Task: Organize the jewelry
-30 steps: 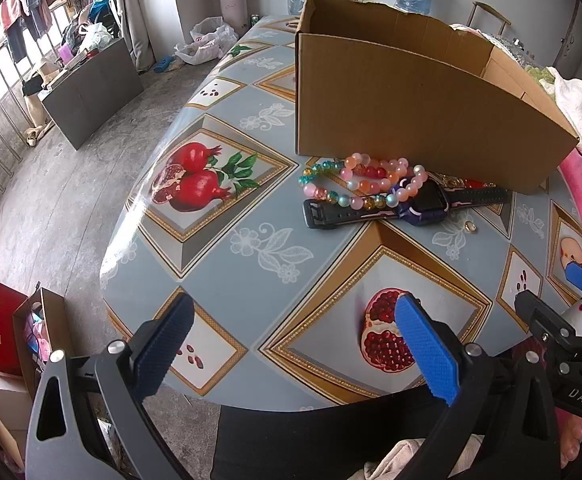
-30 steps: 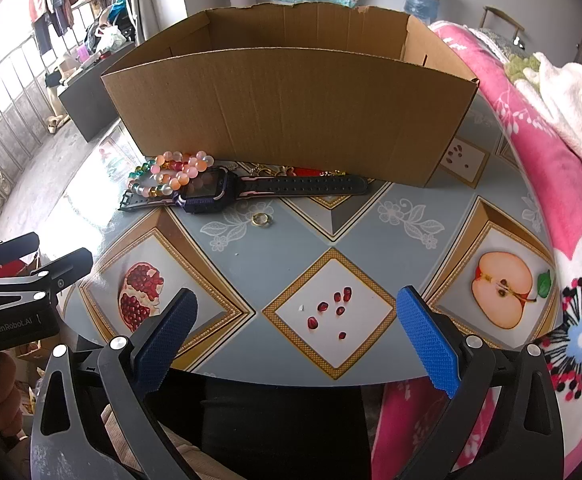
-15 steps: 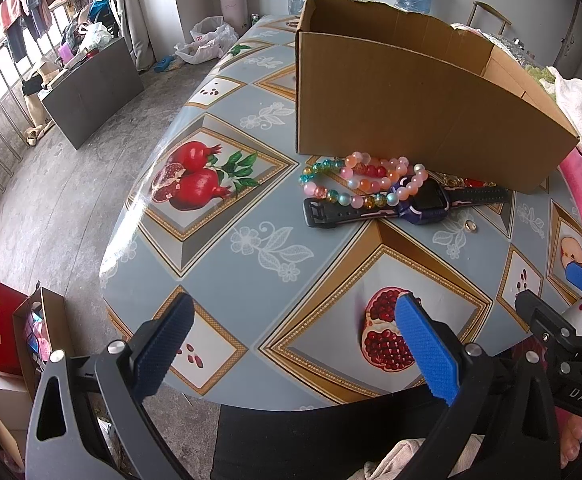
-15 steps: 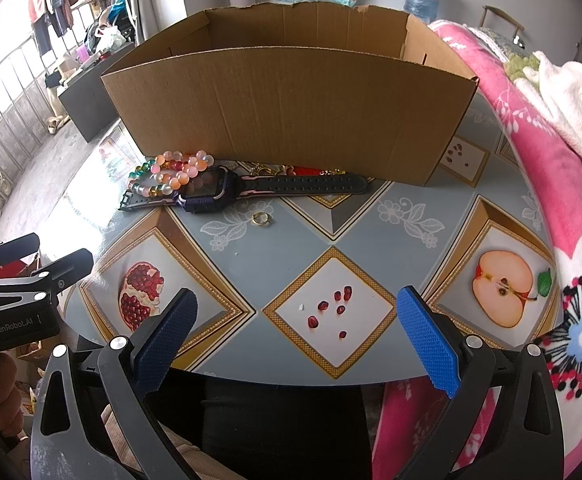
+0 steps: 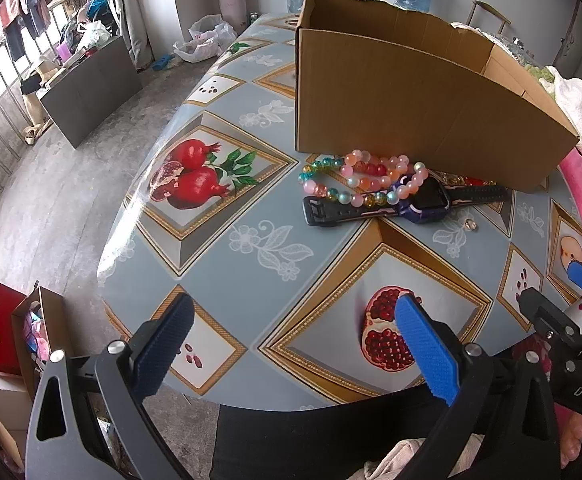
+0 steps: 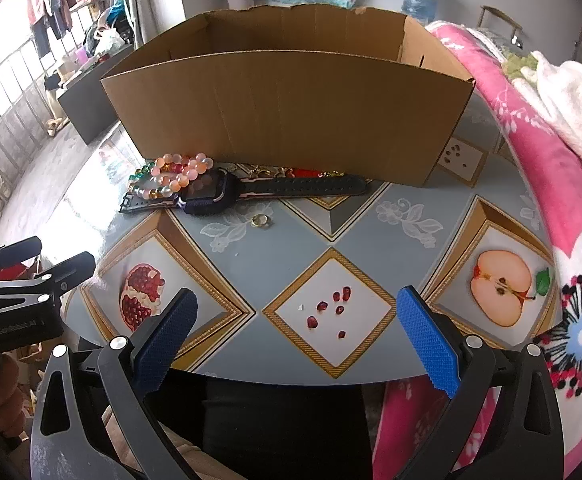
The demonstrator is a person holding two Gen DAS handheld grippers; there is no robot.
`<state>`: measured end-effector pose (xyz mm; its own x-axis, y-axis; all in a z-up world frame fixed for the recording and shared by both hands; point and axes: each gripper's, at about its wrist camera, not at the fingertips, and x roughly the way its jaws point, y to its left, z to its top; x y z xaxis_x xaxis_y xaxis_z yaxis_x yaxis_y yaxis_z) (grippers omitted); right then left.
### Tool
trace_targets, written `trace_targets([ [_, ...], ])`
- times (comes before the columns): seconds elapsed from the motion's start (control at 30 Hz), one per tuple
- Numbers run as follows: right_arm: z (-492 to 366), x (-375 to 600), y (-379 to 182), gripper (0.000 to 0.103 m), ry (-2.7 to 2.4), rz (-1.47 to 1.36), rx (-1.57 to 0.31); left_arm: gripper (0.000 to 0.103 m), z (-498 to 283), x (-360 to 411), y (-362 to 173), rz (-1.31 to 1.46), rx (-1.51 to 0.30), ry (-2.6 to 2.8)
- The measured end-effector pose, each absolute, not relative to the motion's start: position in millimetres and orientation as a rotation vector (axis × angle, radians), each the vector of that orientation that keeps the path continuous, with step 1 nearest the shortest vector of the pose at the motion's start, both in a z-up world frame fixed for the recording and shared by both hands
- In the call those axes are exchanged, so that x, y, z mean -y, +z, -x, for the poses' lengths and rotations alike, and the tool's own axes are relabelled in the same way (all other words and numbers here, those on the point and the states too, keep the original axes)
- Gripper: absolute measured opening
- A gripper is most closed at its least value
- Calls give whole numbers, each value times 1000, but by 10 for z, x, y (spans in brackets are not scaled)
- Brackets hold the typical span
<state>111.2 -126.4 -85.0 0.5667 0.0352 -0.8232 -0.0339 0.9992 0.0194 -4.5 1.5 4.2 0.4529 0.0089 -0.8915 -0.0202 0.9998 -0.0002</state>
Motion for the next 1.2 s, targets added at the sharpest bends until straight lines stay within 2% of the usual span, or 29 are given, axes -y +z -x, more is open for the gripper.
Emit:
trace_targets([
  [0.47, -1268, 1380, -998, 96, 3, -30, -1002, 99, -175, -127, -230, 12, -1161, 30],
  [1.0, -1499, 1484, -1194, 96, -21, 36, -1017, 99, -377, -52, -362, -124, -1119, 29],
  [1.2, -1509, 1553, -1098, 96, 27, 17, -965, 99, -405, -209, -398, -18, -1148, -13],
])
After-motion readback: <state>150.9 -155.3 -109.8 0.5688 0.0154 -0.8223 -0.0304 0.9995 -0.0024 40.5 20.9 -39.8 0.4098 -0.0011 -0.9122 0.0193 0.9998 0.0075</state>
